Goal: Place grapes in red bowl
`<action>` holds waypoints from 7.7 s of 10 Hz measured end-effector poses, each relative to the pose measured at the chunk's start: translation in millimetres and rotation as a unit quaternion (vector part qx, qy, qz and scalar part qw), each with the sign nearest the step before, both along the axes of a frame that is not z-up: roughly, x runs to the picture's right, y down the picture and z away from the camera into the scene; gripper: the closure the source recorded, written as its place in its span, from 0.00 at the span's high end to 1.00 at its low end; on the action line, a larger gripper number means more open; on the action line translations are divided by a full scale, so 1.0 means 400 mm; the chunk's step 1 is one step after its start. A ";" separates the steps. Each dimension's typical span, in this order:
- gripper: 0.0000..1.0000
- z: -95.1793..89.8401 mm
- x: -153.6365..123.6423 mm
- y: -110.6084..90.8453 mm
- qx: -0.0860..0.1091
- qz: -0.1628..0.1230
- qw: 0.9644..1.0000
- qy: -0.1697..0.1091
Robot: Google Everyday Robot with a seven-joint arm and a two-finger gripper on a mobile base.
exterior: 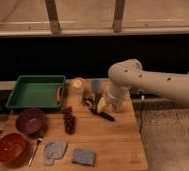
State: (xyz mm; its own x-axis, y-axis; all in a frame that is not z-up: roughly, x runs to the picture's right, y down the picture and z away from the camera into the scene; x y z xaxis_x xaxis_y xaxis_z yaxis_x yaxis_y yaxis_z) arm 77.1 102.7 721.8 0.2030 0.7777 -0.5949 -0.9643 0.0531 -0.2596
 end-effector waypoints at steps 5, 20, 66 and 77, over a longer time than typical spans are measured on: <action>0.62 0.000 0.000 0.000 0.000 0.000 1.000 0.000; 0.62 -0.002 -0.001 -0.002 0.002 -0.004 1.000 0.001; 0.00 -0.063 -0.561 -0.109 0.071 -0.197 0.952 -0.224; 0.00 -0.114 -0.674 -0.076 0.071 -0.244 0.925 -0.283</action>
State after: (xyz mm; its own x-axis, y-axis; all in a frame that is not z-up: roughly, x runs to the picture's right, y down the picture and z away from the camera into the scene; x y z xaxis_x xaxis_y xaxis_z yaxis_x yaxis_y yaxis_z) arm -192.6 72.2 676.4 0.7975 0.5741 -0.1855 -0.5290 0.5176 -0.6725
